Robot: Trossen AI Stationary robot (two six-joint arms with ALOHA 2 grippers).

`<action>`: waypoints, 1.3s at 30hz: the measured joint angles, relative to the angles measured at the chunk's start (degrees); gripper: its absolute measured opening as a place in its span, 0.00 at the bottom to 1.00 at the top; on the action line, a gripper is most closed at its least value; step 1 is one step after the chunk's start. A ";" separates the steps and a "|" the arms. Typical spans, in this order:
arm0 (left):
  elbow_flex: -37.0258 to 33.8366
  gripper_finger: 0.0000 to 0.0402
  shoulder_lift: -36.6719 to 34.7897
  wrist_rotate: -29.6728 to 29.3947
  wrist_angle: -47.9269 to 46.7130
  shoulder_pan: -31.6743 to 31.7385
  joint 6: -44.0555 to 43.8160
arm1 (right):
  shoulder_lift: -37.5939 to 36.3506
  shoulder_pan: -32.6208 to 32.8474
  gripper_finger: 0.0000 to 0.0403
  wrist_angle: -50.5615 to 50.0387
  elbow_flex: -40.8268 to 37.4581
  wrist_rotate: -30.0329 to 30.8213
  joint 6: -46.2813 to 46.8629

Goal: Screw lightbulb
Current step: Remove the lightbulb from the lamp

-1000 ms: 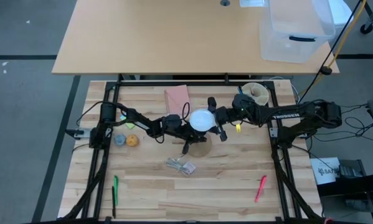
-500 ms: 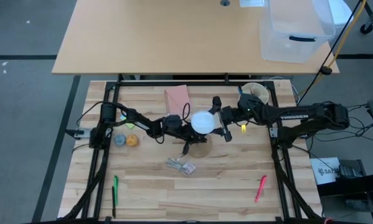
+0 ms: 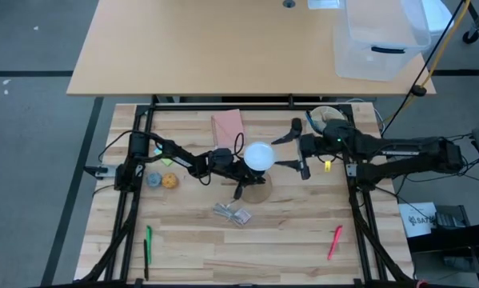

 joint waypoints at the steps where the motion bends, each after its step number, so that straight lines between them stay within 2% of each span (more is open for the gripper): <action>1: 0.00 0.06 0.00 -0.09 0.00 0.00 -0.01 | -1.28 0.01 0.71 -1.73 0.00 1.26 -0.07; 8: -0.02 0.06 0.00 -2.01 0.01 -0.02 -0.22 | -8.95 1.72 0.70 -14.18 0.00 11.37 4.07; 17: -0.02 0.06 0.00 -4.32 0.08 0.00 -0.41 | -8.86 14.95 0.65 -18.02 0.00 32.40 7.95; 22: -0.02 0.06 0.00 -5.76 0.07 0.00 -0.61 | -6.30 22.31 0.64 -15.78 0.00 43.90 9.20; 29: -0.01 0.06 0.00 -8.03 0.57 0.00 -1.54 | -0.23 30.50 0.64 -10.15 0.00 56.52 11.55; 32: 0.02 0.06 0.02 -10.84 0.80 -0.14 -1.76 | 3.08 33.17 0.64 -7.72 0.00 63.43 12.49; 39: 0.02 0.06 0.04 -18.31 0.95 -0.15 -3.21 | 11.11 36.72 0.64 0.71 0.00 75.33 14.66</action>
